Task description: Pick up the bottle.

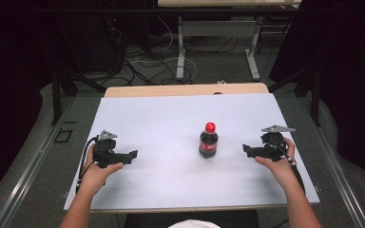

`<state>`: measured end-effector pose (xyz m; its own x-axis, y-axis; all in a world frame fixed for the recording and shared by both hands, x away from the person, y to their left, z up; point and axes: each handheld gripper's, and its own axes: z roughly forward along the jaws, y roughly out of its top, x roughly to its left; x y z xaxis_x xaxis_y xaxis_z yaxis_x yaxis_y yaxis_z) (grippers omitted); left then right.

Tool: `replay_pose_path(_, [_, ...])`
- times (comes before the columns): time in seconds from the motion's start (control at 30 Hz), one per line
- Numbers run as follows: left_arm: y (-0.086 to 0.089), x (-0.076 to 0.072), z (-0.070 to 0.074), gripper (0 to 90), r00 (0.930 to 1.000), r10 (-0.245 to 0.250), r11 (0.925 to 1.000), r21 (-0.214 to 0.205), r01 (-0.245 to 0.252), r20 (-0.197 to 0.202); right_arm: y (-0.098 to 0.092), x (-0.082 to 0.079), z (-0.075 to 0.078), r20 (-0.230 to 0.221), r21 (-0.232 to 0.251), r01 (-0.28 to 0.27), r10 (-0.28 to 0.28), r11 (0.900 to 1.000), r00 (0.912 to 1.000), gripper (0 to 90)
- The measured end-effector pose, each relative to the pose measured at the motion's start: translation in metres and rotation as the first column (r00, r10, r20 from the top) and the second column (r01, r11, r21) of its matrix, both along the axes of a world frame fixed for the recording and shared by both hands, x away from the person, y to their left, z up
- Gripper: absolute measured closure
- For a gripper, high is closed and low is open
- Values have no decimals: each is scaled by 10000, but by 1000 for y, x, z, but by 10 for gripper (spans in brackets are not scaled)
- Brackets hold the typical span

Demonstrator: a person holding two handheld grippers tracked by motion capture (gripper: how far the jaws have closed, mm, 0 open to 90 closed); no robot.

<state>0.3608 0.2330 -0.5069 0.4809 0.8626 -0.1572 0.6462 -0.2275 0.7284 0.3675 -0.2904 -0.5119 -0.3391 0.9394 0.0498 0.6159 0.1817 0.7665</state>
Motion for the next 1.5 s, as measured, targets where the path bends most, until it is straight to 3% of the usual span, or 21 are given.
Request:
replay_pose_path(0.13, [-11, -7, 12, 6, 9989, -268, 9992, -279, 279, 382, 12, -8, 12, 79, -344, -669, 672, 9972, 9977, 18])
replay_pose_path(0.2, [-14, -10, 18, 6, 9976, -544, 9983, -207, 553, 424, 18, -11, 16, 177, -315, -1014, 1020, 9943, 9946, 22])
replay_pose_path(0.23, [-16, -12, 20, 6, 9965, -547, 9981, -240, 564, 638, 23, -13, 18, 161, -244, -1169, 1174, 9928, 9930, 30])
replay_pose_path(0.53, [-28, -20, 29, 20, 9923, -844, 9959, -263, 871, 909, 55, -19, 24, 869, -87, -2620, 2617, 9650, 9612, 78])
replay_pose_path(0.7, [-29, -21, 29, 31, 9921, -881, 9956, -232, 905, 891, 72, -13, 26, 767, 76, -3188, 3173, 9478, 9452, 120])
replay_pose_path(0.87, [-30, -21, 27, 32, 9926, -915, 9954, -193, 933, 803, 84, -6, 23, 677, 204, -3448, 3428, 9385, 9370, 138])
replay_pose_path(1.1, [-31, -20, 24, 32, 9921, -947, 9952, -157, 963, 824, 102, 4, 10, 694, 161, -3987, 3968, 9169, 9153, 152])
replay_pose_path(1.2, [-30, -19, 23, 33, 9920, -1040, 9946, 20, 1041, 711, 105, 7, 6, 806, 309, -4070, 4036, 9129, 9114, 159])
replay_pose_path(1.33, [-31, -18, 21, 33, 9926, -958, 9952, -109, 969, 741, 109, 10, 3, 798, 190, -4212, 4185, 9068, 9047, 181])
replay_pose_path(1.43, [-31, -17, 18, 35, 9931, -1000, 9949, -60, 1005, 621, 114, 13, -1, 965, 333, -4184, 4138, 9076, 9052, 188])
replay_pose_path(1.47, [-30, -17, 17, 35, 9934, -958, 9954, -26, 962, 634, 114, 14, 0, 759, 230, -4238, 4211, 9055, 9038, 193])
replay_pose_path(1.5, [-30, -17, 17, 35, 9937, -941, 9955, -63, 946, 614, 115, 15, -1, 989, 235, -4237, 4197, 9055, 9023, 199])
